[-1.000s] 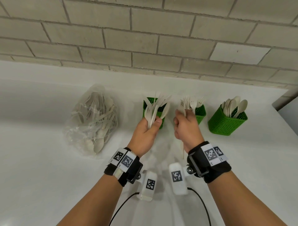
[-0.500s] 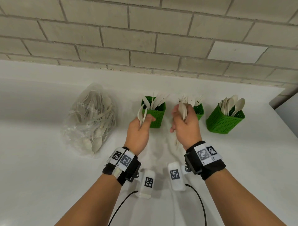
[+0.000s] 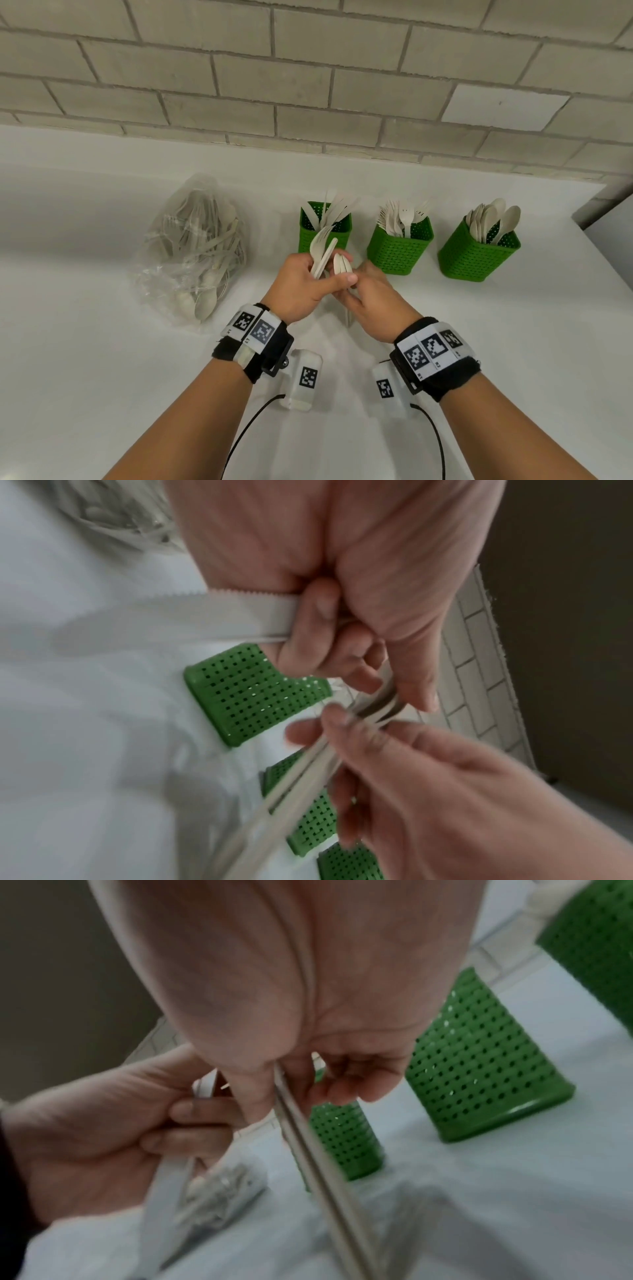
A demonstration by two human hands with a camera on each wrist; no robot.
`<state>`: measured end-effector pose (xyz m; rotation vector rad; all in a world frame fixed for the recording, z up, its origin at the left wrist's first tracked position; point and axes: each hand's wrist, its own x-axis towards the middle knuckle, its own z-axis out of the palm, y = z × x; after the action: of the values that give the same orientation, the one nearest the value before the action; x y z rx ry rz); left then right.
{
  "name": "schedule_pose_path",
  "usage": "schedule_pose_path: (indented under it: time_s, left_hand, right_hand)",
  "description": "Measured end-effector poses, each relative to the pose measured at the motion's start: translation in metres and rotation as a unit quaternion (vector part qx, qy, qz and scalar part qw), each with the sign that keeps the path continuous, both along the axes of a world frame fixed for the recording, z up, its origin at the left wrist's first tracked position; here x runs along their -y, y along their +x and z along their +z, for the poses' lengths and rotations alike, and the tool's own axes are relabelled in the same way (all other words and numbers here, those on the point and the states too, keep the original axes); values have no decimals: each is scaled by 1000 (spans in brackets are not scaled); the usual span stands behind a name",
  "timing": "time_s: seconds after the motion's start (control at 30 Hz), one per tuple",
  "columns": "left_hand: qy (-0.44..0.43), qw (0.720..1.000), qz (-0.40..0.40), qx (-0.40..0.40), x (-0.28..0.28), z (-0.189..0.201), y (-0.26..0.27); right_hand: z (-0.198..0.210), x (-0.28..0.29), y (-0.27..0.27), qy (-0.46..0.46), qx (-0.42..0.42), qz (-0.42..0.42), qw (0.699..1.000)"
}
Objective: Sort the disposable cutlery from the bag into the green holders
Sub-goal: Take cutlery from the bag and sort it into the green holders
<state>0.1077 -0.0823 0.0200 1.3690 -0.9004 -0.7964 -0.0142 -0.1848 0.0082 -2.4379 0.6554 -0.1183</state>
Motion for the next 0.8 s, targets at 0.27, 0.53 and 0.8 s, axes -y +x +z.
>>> schedule_pose_path:
  time_s: [0.27, 0.53, 0.8]
  left_hand:
    - [34, 999, -10, -33, 14, 6, -12]
    - [26, 999, 27, -35, 33, 4, -46]
    - [25, 997, 46, -50, 41, 13, -77]
  right_hand:
    - [5, 7, -22, 0, 70, -45, 997]
    - [69, 81, -96, -62, 170, -230, 956]
    - [99, 167, -131, -81, 173, -317, 929]
